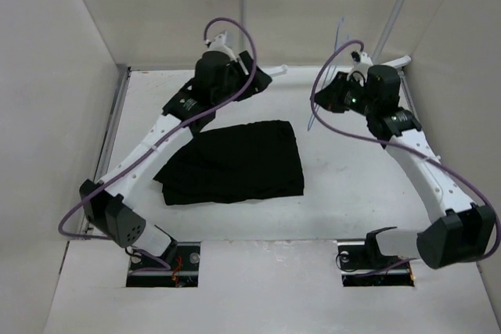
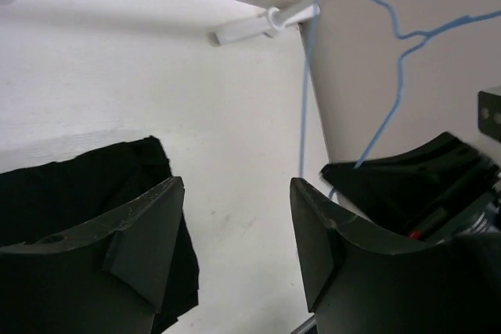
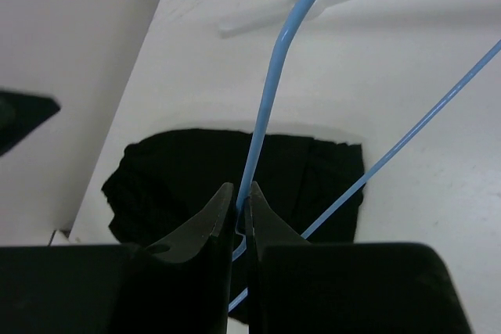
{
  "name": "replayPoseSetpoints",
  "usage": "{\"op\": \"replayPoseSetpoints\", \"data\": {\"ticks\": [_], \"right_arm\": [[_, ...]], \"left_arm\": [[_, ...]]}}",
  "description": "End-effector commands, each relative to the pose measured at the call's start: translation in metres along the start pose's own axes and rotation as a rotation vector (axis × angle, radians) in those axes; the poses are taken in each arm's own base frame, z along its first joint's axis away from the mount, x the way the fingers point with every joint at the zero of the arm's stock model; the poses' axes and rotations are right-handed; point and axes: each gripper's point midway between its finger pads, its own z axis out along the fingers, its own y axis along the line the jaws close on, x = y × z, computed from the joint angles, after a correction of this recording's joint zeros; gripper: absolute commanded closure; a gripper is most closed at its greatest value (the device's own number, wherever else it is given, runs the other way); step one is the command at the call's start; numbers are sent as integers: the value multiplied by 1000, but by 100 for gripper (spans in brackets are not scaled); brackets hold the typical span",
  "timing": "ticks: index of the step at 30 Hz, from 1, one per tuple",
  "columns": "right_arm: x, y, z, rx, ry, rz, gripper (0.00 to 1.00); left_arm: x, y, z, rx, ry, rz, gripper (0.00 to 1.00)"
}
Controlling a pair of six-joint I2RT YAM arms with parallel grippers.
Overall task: Place the trousers on the hanger
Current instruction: Pick up the hanger from the clothesline, then place the trousers on the hanger.
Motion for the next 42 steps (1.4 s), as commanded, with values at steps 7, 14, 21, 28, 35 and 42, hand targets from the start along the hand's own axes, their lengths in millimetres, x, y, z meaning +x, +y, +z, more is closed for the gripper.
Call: {"op": "replayPoseSetpoints", "data": {"ticks": [7, 14, 21, 28, 35, 42], "right_arm": [[75, 20, -27, -20, 67, 23, 96], [103, 27, -39, -27, 107, 35, 96], [127, 30, -43, -31, 152, 50, 96], [133, 29, -49, -25, 156, 57, 96], [139, 26, -56, -11, 167, 73, 95], [130, 10, -83, 94, 106, 109, 64]], "left_arm": [[69, -77, 49, 108, 123, 193, 44], [110, -95, 72, 130, 178, 242, 44], [127, -91, 92, 101, 181, 248, 49], [134, -90, 109, 91, 175, 254, 72], [138, -92, 113, 90, 156, 250, 97], [129, -92, 93, 60, 3, 129, 100]]}}
